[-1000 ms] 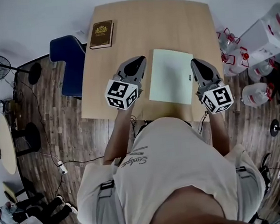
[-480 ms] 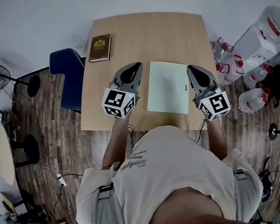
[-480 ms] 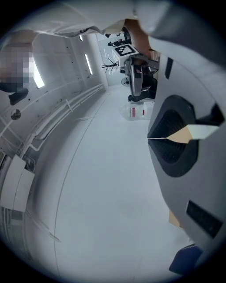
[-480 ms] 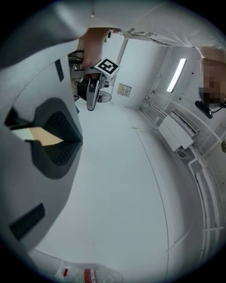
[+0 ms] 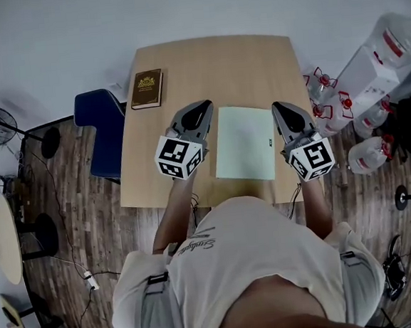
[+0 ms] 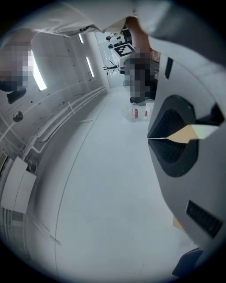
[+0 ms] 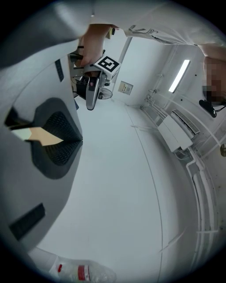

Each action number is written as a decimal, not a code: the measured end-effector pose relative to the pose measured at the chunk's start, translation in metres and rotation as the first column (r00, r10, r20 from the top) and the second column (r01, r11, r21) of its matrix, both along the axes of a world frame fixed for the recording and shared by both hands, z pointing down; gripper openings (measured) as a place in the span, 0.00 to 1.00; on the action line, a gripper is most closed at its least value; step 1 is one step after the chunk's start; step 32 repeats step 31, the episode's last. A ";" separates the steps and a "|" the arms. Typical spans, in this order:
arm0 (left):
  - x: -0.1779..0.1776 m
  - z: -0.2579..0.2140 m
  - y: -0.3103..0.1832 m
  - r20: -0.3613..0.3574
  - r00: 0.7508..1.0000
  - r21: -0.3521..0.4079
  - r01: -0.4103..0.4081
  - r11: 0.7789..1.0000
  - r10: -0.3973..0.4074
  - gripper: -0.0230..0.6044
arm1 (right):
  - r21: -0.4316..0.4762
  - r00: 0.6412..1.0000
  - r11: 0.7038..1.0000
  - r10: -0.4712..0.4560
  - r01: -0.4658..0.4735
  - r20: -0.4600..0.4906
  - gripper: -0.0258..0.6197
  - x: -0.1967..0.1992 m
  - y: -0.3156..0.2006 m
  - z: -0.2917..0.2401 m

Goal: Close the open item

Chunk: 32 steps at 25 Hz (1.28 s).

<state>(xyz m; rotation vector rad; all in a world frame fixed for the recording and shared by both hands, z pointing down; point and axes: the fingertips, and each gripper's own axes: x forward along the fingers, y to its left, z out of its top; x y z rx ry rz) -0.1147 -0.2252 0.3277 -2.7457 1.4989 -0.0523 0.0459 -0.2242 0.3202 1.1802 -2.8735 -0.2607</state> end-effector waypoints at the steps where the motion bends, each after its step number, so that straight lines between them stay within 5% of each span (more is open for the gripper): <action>1: -0.001 0.001 0.000 -0.001 1.000 -0.003 0.001 1.000 -0.001 0.06 | -0.004 1.000 1.000 0.004 -0.004 -0.001 0.03 0.001 0.001 0.001; 32: -0.014 0.027 0.000 -0.027 0.999 -0.051 0.019 0.999 -0.020 0.06 | -0.072 0.999 0.997 0.001 -0.004 -0.047 0.03 0.000 0.003 0.027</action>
